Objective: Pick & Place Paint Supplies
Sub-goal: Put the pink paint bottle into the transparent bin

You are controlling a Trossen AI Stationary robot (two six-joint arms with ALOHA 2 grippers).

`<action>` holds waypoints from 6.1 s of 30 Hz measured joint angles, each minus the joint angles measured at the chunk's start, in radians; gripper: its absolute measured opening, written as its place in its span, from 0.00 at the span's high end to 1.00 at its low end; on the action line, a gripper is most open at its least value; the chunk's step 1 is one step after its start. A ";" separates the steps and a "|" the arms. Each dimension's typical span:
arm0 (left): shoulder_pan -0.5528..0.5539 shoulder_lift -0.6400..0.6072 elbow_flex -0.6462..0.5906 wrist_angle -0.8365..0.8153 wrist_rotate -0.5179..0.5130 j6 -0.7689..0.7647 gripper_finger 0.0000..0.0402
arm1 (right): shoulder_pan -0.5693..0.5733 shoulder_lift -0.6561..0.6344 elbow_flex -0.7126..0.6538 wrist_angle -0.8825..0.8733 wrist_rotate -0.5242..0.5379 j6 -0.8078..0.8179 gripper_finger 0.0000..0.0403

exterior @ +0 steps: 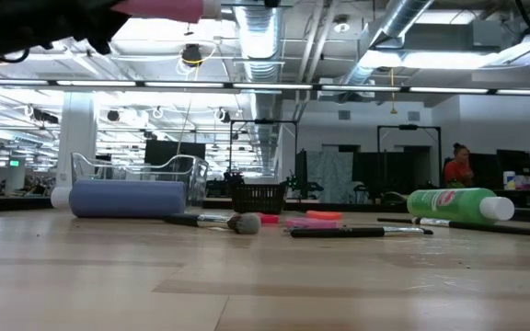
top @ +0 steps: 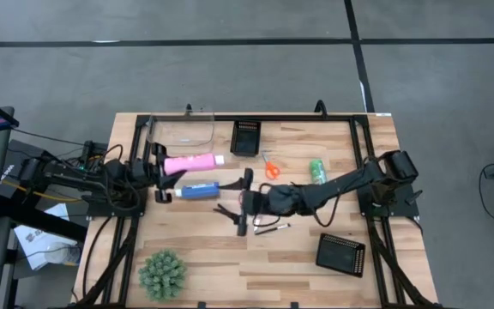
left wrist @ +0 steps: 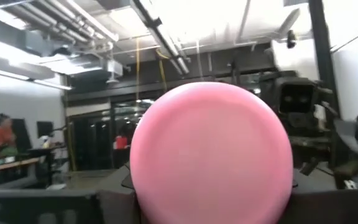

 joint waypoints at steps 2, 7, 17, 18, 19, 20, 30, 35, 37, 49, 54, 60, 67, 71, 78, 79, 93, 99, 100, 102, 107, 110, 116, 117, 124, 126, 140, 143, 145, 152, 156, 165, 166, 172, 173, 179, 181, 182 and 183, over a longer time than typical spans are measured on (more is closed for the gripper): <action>0.000 0.002 0.000 0.004 0.022 -0.001 0.61 | -0.020 0.014 -0.053 0.147 -0.060 0.027 0.31; -0.001 0.000 0.000 0.082 0.074 -0.002 0.61 | -0.108 0.109 -0.209 0.600 -0.139 0.105 0.31; -0.001 0.095 0.000 0.106 0.093 -0.012 0.61 | -0.254 0.417 -0.080 0.957 -0.342 0.288 0.31; -0.001 0.116 0.000 0.118 0.093 -0.013 0.61 | -0.257 0.439 -0.047 0.953 -0.357 0.288 0.31; -0.001 0.140 0.000 0.139 0.093 -0.013 0.61 | -0.260 0.445 -0.029 0.934 -0.383 0.287 0.31; -0.001 0.162 0.000 0.161 0.091 -0.013 0.61 | -0.262 0.452 0.001 0.940 -0.410 0.285 0.31; 0.000 0.274 0.001 0.254 0.077 0.003 0.61 | -0.271 0.506 0.138 0.930 -0.449 0.263 0.31; 0.000 0.307 0.002 0.269 0.079 -0.002 0.61 | -0.269 0.497 0.140 0.955 -0.450 0.251 0.33; 0.000 0.317 0.003 0.272 0.083 -0.002 0.61 | -0.268 0.496 0.146 0.954 -0.450 0.239 0.34; -0.001 0.320 0.004 0.247 0.087 -0.024 0.60 | -0.262 0.496 0.178 0.953 -0.445 0.212 0.65; -0.001 0.320 0.002 0.224 0.087 -0.055 0.53 | -0.262 0.494 0.160 0.956 -0.442 0.215 0.65; -0.040 0.323 -0.007 0.111 0.103 -0.092 0.40 | -0.259 0.486 0.132 0.955 -0.470 0.231 0.67; -0.105 0.261 -0.004 0.012 0.111 -0.089 0.37 | -0.246 0.486 0.129 0.814 -0.503 0.232 0.67; -0.142 0.197 -0.004 -0.128 0.092 -0.085 0.38 | -0.245 0.484 0.129 0.741 -0.539 0.238 0.67; -0.206 0.071 -0.005 -0.396 0.036 -0.137 0.39 | -0.257 0.433 0.129 0.525 -0.593 0.243 0.67; -0.212 0.056 -0.004 -0.425 0.025 -0.143 0.39 | -0.258 0.415 0.129 0.459 -0.594 0.227 0.67; -0.222 0.046 0.003 -0.488 -0.066 -0.212 0.37 | -0.251 0.111 0.139 -0.539 -0.524 0.081 0.68; -0.204 0.119 0.010 -0.488 -0.138 -0.266 0.36 | -0.254 0.066 0.142 -0.609 -0.486 0.068 0.68; -0.198 0.139 0.016 -0.489 -0.140 -0.275 0.35 | -0.255 0.065 0.141 -0.614 -0.483 0.068 0.68; -0.186 0.185 0.037 -0.487 -0.142 -0.291 0.33 | -0.260 0.059 0.143 -0.601 -0.482 0.068 0.68; -0.151 0.315 0.113 -0.485 -0.142 -0.293 0.29 | -0.266 0.058 0.144 -0.633 -0.478 0.068 0.68; -0.123 0.394 0.156 -0.474 -0.141 -0.287 0.28 | -0.271 0.058 0.144 -0.628 -0.475 0.068 0.68; -0.092 0.526 0.220 -0.390 -0.081 -0.247 0.27 | -0.270 0.058 0.144 -0.645 -0.475 0.069 0.68; -0.086 0.546 0.231 -0.390 -0.072 -0.241 0.27 | -0.269 0.058 0.144 -0.645 -0.475 0.068 0.68; -0.052 0.686 0.308 -0.390 -0.012 -0.238 0.28 | -0.270 0.058 0.144 -0.646 -0.475 0.066 0.68; -0.040 0.708 0.318 -0.390 -0.012 -0.238 0.30 | -0.270 0.058 0.144 -0.667 -0.475 0.066 0.68; -0.012 0.765 0.321 -0.307 -0.003 -0.213 0.64 | -0.266 0.053 0.149 -0.794 -0.441 0.075 0.68; -0.012 0.765 0.321 -0.307 -0.004 -0.212 0.64 | -0.262 0.053 0.149 -0.798 -0.440 0.077 0.60; -0.012 0.765 0.321 -0.308 -0.004 -0.208 0.65 | -0.257 0.053 0.149 -0.813 -0.440 0.084 0.47; -0.011 0.812 0.320 -0.253 -0.026 -0.208 0.66 | -0.231 0.054 0.142 -0.949 -0.382 0.132 0.23; -0.008 0.883 0.317 -0.152 -0.030 -0.203 0.66 | -0.207 0.054 0.145 -0.986 -0.324 0.157 0.25; 0.014 1.040 0.324 0.093 -0.030 -0.196 0.66 | -0.116 0.047 0.142 -1.023 -0.155 0.218 0.30; 0.016 1.054 0.321 0.102 -0.029 -0.194 0.66 | -0.105 0.039 0.142 -1.042 -0.129 0.228 0.30; 0.034 1.103 0.315 0.126 -0.028 -0.194 0.66 | -0.026 0.013 0.142 -1.028 -0.024 0.248 0.30; 0.034 1.110 0.307 0.138 -0.028 -0.195 0.66 | -0.009 0.012 0.144 -0.993 -0.022 0.239 0.30; 0.034 1.148 0.239 0.325 -0.025 -0.197 0.66 | 0.097 0.000 0.126 -0.671 -0.042 0.072 0.30; 0.034 1.147 0.219 0.354 -0.021 -0.197 0.66 | 0.122 0.000 0.105 -0.536 -0.077 0.016 0.30; 0.034 1.145 0.216 0.364 -0.017 -0.197 0.66 | 0.132 0.000 0.087 -0.459 -0.103 -0.008 0.30; 0.034 1.144 0.213 0.372 -0.012 -0.197 0.66 | 0.140 0.000 0.065 -0.368 -0.132 -0.028 0.30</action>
